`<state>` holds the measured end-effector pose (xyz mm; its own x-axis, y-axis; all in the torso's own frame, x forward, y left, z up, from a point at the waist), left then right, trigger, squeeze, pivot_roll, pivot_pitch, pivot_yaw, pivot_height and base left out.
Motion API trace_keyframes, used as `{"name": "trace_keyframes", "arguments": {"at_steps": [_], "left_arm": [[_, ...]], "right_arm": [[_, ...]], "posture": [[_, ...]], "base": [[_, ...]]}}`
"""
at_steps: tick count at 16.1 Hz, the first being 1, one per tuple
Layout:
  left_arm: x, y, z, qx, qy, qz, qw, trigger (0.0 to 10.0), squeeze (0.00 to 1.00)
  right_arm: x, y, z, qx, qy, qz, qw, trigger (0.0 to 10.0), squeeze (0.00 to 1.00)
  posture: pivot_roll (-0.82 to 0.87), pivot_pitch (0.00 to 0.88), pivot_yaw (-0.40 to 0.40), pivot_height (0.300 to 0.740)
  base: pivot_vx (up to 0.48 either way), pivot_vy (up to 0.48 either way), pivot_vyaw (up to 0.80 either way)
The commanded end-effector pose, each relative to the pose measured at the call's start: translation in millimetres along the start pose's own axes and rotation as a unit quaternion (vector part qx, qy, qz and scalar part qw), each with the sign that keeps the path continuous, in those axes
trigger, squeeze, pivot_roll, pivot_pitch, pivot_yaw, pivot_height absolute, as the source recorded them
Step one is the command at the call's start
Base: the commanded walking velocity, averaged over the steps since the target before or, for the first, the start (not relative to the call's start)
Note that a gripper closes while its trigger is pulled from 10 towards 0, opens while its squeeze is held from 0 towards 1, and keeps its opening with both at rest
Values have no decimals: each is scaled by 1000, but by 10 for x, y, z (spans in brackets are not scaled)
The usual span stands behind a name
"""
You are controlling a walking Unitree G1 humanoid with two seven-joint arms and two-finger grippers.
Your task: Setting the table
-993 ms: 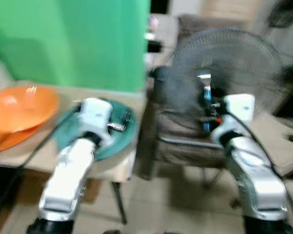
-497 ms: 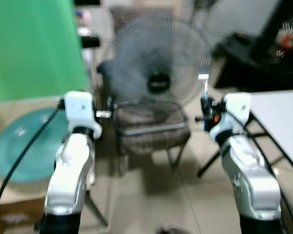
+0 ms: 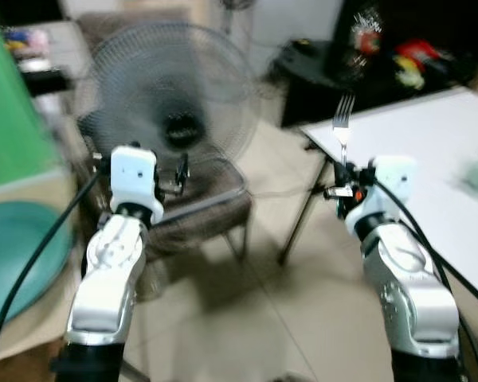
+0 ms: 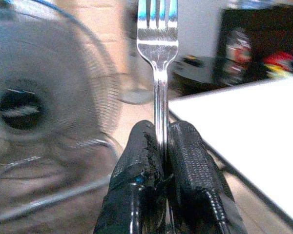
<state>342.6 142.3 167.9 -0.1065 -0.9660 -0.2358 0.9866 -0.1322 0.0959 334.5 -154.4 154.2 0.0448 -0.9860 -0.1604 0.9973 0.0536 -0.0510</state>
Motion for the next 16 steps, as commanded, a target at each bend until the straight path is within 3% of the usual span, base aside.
{"name": "trace_keyframes", "arguments": {"at_steps": [1,5,8,16], "left_arm": [[34,-23,-40,-14,1,-10,1000,10000,0],[26,-66,-84,-25,-5,-27,999,10000,0],[28,-66,-76,-26,-9,-34,999,10000,0],[3,-81,-91,-31,9,-58,998,10000,0]], "right_arm": [[32,-5,-6,-1,10,-10,1000,10000,0],[9,-4,-104,-13,-7,-1,1000,10000,0],[-109,-25,-197,-28,-6,39,999,10000,0],[-71,-55,-258,-31,-2,33,999,10000,0]], "posture": [[76,0,-15,740],[77,0,-11,740],[79,0,-10,740],[79,0,7,740]], "base": [[0,0,-788],[0,0,-788],[176,0,0],[312,0,0]]}}
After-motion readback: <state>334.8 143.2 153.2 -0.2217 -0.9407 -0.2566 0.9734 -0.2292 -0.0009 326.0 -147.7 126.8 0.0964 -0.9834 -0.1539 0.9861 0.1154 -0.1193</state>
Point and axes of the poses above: a point about 5 cm out from each wrist's last joint towards the gripper, its own y axis pointing out of the wrist towards the gripper, its own z axis along the axis of the wrist's last joint, x = y × z, the point moved 6 cm from there along y, pointing out of the wrist towards the gripper, and after that the axes turned 5 degrees about y, right-handed, at the moved point
